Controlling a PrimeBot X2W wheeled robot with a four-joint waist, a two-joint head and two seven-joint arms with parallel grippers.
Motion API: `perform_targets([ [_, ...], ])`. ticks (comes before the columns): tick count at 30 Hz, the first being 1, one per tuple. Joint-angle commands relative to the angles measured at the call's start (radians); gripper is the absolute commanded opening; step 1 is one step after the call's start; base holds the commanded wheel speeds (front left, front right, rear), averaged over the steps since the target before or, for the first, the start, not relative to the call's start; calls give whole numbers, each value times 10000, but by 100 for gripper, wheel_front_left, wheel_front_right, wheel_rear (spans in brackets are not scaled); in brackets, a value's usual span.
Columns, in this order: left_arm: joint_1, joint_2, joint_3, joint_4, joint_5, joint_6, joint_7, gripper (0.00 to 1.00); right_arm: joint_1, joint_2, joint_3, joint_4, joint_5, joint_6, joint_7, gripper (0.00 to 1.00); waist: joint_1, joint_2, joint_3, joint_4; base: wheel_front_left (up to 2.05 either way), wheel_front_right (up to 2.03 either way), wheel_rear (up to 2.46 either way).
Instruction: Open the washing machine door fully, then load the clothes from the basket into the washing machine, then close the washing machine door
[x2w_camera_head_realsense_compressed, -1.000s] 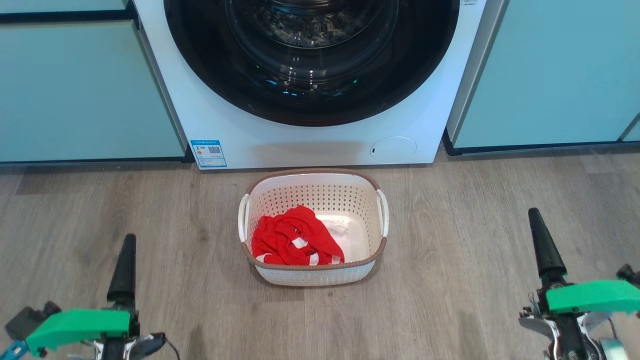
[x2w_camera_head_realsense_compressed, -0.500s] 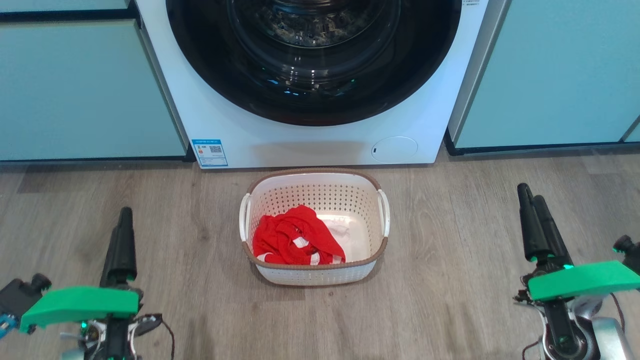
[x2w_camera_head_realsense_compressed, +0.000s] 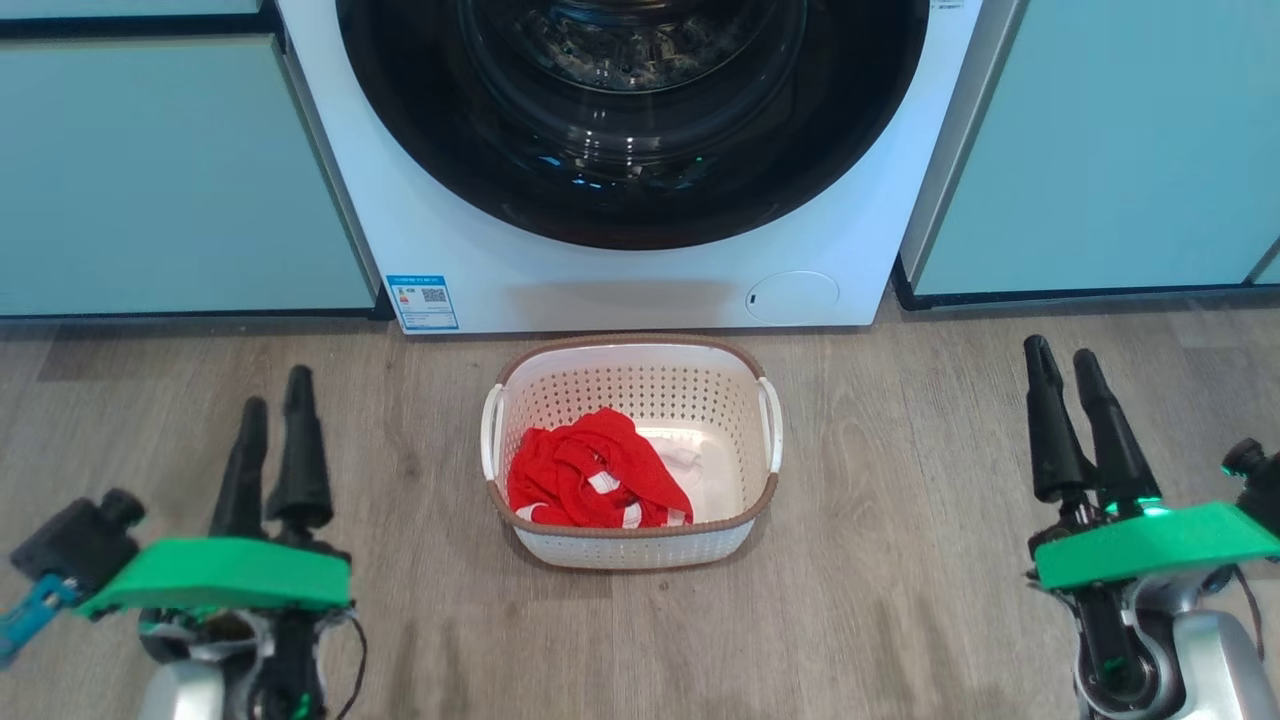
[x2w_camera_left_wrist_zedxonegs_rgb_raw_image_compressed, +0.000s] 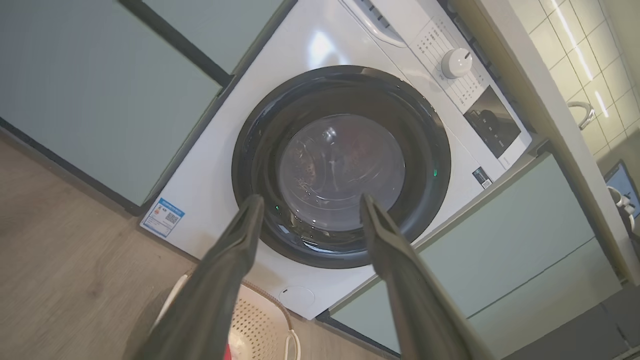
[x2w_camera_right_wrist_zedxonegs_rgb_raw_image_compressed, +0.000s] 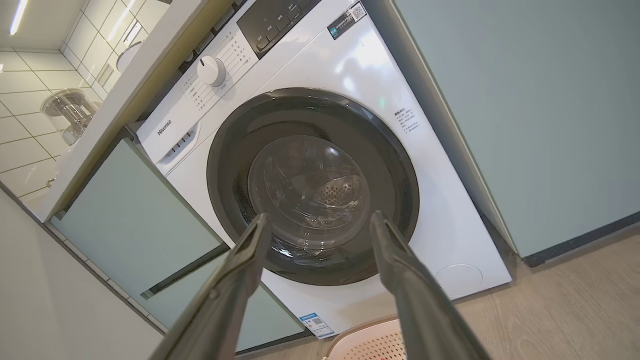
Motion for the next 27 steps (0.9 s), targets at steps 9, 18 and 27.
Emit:
perform_targets([
  [9, -597, 330, -1183, -742, 2491, 828, -411, 100, -398, -115, 6, -570, -1443, 0, -404, 100, 0, 0, -38, -53, 0, 0, 0],
  [18, -628, 980, -2586, -451, 3548, 2247, -644, 100, -271, -122, -32, -6, -2410, 0, -640, 100, 0, 0, -106, -132, 0, 0, 0],
  [27, -803, 1491, -3759, -353, 4448, 3487, -907, 100, -241, -131, -17, 473, -3388, 0, -907, 100, 0, 0, -168, -198, 0, 0, 0],
])
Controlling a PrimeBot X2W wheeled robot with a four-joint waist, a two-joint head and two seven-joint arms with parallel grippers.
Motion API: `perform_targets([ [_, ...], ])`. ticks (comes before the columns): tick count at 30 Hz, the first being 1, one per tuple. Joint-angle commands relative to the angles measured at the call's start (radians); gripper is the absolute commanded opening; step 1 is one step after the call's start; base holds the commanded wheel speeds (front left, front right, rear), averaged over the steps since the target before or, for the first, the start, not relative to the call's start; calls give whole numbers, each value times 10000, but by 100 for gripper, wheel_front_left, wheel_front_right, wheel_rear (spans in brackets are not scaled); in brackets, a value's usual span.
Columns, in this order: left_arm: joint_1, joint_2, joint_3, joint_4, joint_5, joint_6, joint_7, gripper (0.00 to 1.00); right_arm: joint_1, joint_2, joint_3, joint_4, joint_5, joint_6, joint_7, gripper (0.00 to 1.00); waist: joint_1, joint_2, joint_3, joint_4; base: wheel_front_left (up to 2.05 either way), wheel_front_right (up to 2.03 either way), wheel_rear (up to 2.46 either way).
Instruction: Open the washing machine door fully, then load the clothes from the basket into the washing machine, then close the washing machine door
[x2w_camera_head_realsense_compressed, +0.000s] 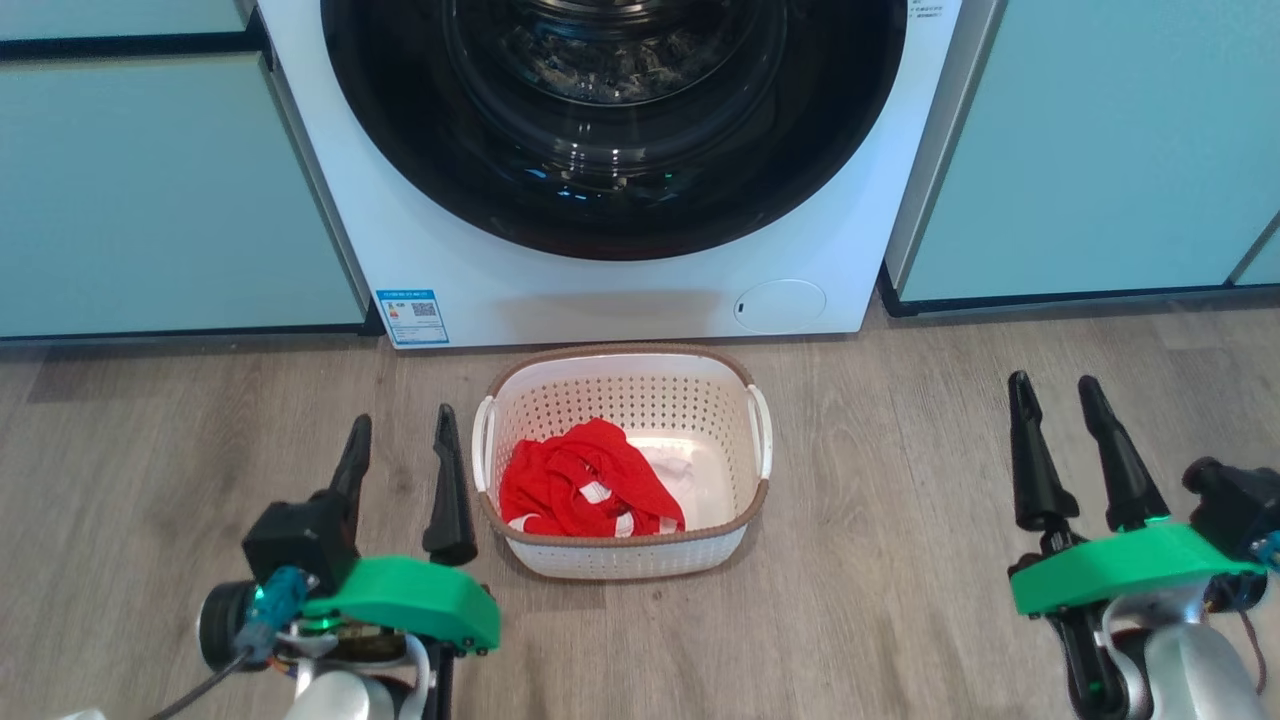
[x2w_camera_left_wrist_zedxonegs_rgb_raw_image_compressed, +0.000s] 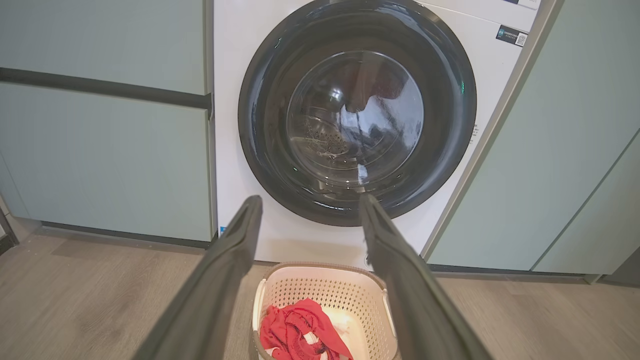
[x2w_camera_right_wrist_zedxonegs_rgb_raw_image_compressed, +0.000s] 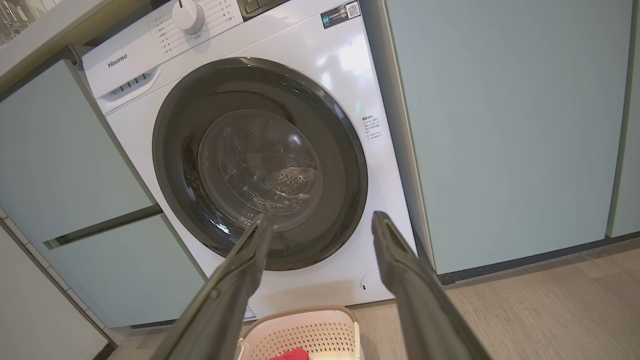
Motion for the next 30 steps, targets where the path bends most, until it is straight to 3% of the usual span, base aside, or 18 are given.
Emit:
perform_targets([
  [1, -533, 159, 137, -322, 271, 155, -133, 100, -274, -120, 241, -286, -256, 0, -160, 100, 0, 0, -14, -8, 0, 0, 0],
  [4, -467, 145, 26, -143, 375, 224, -221, 100, -280, -123, 295, -17, -290, 0, -249, 100, 0, 0, -51, -31, 0, 0, 0],
  [10, -242, -47, 159, 564, 759, -69, -397, 100, -301, -129, 395, 626, -372, 0, -427, 100, 0, 0, -143, -72, 0, 0, 0],
  [23, -90, -484, 451, 793, 2616, -371, -777, 100, -463, -141, 608, 973, -1934, 0, -812, 100, 0, 0, -219, -137, 0, 0, 0],
  [30, 117, -766, 755, 1018, 3108, -1017, -982, 100, -489, -148, 727, 1002, -2674, 0, -1019, 100, 0, 0, -271, -169, 0, 0, 0],
])
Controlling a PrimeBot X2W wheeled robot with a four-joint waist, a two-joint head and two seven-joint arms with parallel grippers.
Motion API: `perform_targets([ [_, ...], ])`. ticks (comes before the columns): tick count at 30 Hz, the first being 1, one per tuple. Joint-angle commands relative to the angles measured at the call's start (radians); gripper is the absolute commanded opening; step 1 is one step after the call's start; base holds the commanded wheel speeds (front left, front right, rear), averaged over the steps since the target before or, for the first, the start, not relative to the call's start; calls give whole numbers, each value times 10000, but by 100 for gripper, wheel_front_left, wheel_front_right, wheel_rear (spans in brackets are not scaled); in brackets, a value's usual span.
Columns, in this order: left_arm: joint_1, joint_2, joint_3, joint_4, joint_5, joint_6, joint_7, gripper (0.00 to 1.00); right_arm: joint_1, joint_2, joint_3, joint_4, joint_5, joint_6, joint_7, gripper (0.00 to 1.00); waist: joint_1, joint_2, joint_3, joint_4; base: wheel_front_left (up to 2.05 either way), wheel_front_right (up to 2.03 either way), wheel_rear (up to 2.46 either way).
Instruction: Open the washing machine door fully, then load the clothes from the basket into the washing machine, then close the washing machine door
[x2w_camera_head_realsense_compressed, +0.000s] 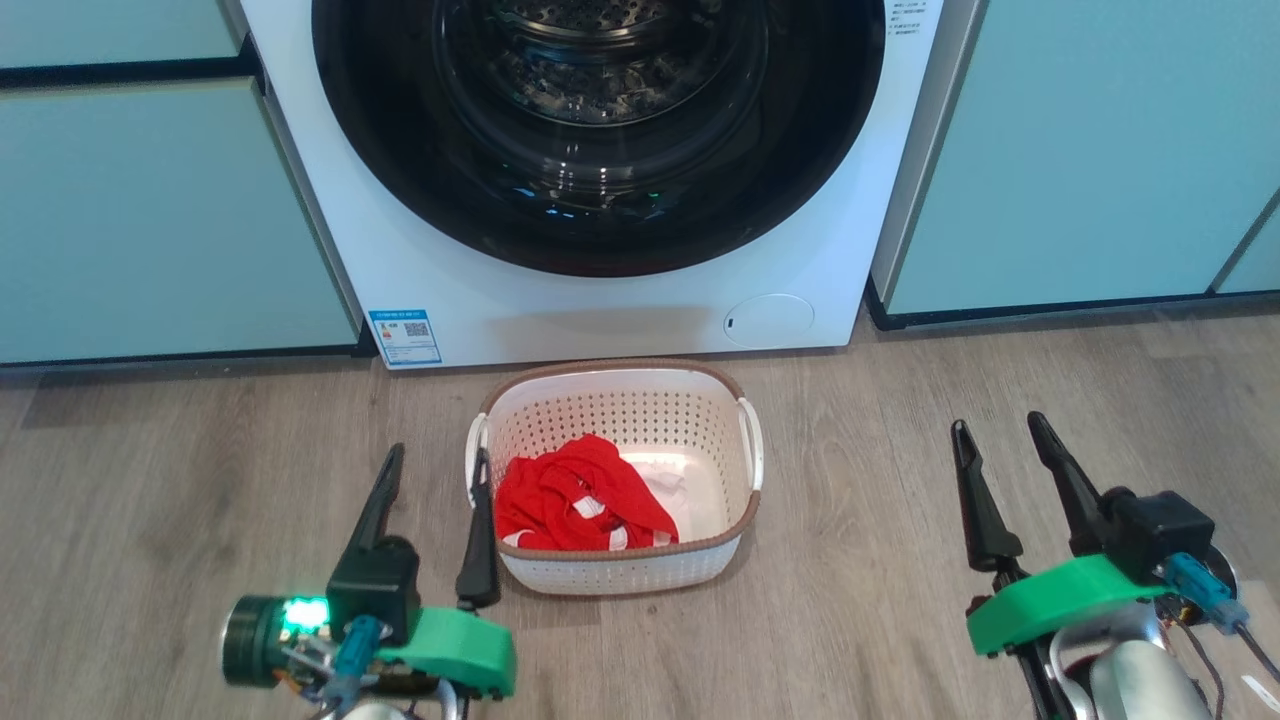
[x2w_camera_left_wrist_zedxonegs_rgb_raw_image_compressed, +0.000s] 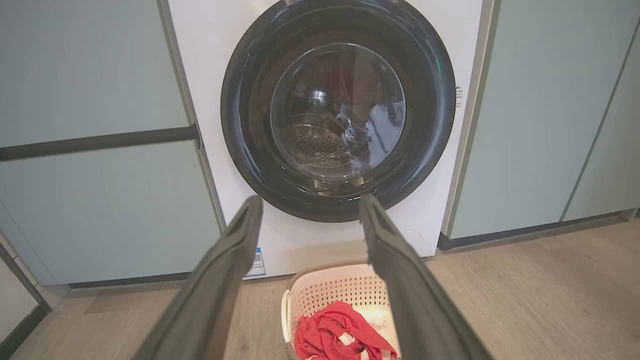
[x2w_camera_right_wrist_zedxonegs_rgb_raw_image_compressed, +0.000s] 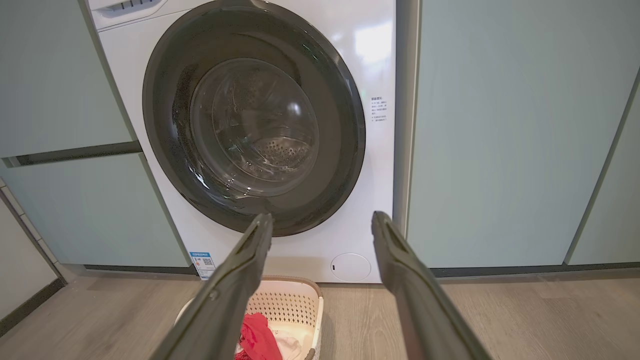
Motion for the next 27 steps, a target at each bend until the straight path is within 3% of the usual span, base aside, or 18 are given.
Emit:
perform_targets([
  [1, -213, -112, 540, -195, 397, -114, -175, 100, -478, -141, 254, -283, -319, -2, -217, 100, 0, 0, -28, -8, 0, 0, 0],
  [4, -134, -218, 720, -31, 299, -441, -214, 100, -479, -143, 264, -246, -369, -2, -256, 100, 0, 0, -50, -20, 0, 0, 0],
  [9, 5, -402, 1327, 568, -151, -1359, -214, 100, -462, -143, 261, -12, 39, -2, -256, 100, 0, 0, -85, -49, 0, 0, 0],
  [13, 52, -453, 1673, 887, -245, -1633, -214, 100, -484, -143, 256, 307, 558, -2, -256, 100, 0, 0, -99, -81, 0, 0, 0],
  [27, -32, -465, 1755, 1330, -530, -1360, -214, 100, -671, -143, 253, 957, 826, -2, -256, 100, 0, 0, -57, -56, 0, 0, 0],
])
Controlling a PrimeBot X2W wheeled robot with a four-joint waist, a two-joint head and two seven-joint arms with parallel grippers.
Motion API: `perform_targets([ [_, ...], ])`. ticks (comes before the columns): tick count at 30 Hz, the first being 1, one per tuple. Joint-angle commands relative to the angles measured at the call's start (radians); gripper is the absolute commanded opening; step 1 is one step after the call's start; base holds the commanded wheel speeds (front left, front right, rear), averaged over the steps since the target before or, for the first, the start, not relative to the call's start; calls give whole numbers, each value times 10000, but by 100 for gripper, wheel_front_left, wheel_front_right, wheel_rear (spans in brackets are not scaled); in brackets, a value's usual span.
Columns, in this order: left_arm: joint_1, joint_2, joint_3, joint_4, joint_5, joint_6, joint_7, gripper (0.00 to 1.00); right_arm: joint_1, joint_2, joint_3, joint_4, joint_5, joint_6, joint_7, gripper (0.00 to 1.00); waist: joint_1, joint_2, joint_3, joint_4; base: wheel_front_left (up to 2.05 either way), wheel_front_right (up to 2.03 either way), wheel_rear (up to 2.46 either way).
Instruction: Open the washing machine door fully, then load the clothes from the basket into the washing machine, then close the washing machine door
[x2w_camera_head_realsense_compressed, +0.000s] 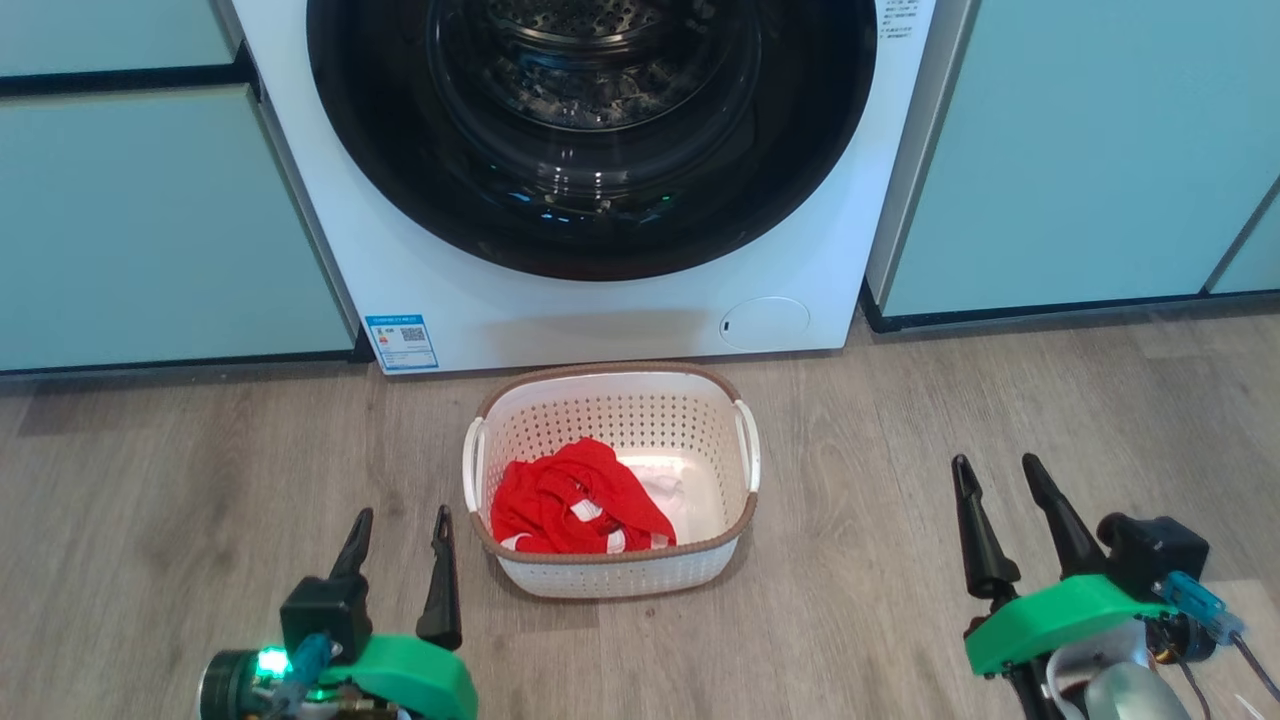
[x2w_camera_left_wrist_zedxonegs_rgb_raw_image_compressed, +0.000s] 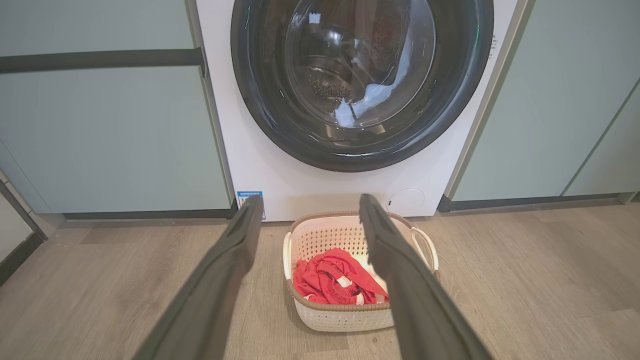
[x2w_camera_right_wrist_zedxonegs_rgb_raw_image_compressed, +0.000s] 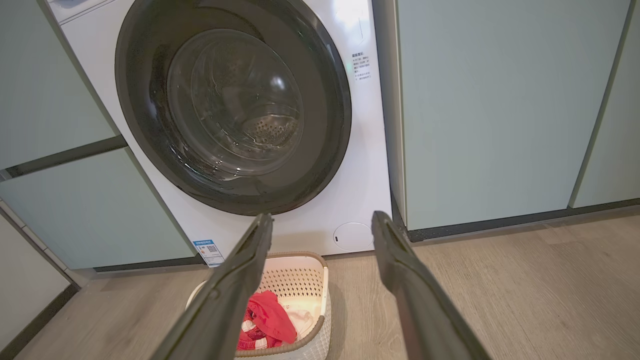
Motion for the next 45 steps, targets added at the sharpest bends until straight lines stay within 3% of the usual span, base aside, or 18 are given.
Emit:
perform_targets([
  [1, -402, -51, 343, -321, -120, 29, -126, 100, -635, -137, 238, -274, -61, -2, -93, 100, 0, 0, 18, 20, 0, 0, 0],
  [25, -391, -52, 486, -264, -422, -201, -126, 100, -713, -137, 260, -343, -25, -2, -93, 100, 0, 0, 109, 57, 7, 7, -13],
  [45, -413, -53, 527, -401, -388, -161, -126, 100, -773, -137, 173, -240, -30, -2, -93, 100, 0, 0, 140, 35, 109, 109, -218],
])
